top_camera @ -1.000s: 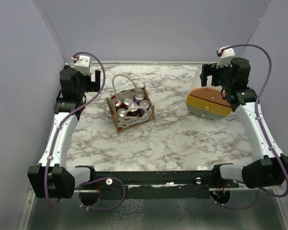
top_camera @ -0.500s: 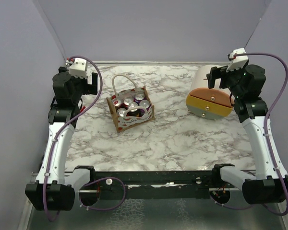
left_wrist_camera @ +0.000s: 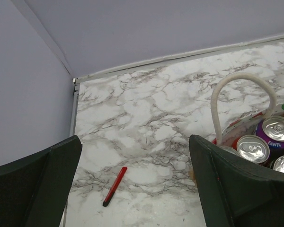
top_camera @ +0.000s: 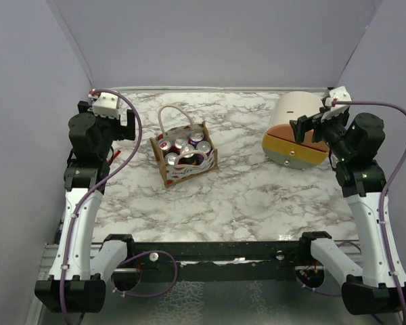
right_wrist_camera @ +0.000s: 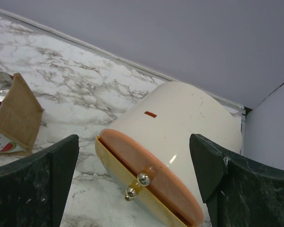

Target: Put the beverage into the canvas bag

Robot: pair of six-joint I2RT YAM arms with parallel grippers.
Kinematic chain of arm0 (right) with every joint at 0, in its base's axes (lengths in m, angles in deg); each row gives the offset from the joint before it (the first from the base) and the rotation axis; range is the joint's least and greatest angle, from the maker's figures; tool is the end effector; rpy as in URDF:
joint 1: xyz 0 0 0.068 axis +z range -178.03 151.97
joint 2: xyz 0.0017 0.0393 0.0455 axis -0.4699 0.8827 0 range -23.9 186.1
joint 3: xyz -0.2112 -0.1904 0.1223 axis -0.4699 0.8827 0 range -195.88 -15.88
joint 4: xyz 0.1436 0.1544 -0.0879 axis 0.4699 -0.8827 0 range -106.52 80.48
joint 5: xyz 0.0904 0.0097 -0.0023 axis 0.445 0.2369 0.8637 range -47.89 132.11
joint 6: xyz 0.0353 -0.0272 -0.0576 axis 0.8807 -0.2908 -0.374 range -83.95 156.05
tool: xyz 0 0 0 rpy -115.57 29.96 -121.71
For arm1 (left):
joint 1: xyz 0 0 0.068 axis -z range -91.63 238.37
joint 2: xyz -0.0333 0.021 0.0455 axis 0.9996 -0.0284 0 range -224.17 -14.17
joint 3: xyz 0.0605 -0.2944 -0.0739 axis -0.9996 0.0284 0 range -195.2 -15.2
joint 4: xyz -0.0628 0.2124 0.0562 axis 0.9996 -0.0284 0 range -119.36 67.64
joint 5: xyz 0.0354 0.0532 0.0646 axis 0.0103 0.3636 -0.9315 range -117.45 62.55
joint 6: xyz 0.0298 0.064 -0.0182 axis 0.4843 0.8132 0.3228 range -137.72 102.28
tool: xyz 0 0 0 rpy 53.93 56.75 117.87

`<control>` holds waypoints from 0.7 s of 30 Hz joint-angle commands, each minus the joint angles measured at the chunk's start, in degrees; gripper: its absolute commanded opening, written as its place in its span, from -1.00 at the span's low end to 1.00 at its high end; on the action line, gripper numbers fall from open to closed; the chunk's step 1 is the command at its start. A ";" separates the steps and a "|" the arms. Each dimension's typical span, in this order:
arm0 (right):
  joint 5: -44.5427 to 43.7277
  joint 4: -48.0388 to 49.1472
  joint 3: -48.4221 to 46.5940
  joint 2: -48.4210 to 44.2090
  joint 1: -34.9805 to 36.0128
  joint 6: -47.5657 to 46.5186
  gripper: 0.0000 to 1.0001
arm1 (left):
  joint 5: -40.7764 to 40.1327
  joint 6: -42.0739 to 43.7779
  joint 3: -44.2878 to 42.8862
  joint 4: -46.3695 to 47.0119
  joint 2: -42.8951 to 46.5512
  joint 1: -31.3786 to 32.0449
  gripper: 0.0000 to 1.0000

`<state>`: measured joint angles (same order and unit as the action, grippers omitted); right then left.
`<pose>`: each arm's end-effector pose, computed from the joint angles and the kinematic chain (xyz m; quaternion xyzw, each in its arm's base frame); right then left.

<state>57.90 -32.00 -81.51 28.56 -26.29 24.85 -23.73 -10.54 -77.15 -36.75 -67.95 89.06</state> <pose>0.1563 0.0212 0.4376 -0.1734 0.7402 0.0515 0.6476 0.1741 -0.0061 0.4314 0.0727 0.7408 0.0136 0.6677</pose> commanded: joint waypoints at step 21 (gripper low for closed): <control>5.16 -2.31 4.38 -5.14 -1.27 -2.86 0.99 | 3.93 -2.12 3.39 1.11 5.32 -0.95 0.99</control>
<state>60.32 -33.33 -77.42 23.08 -26.97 22.62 -21.23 -11.83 -73.54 -36.66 -63.40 88.69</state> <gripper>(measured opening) 0.995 0.992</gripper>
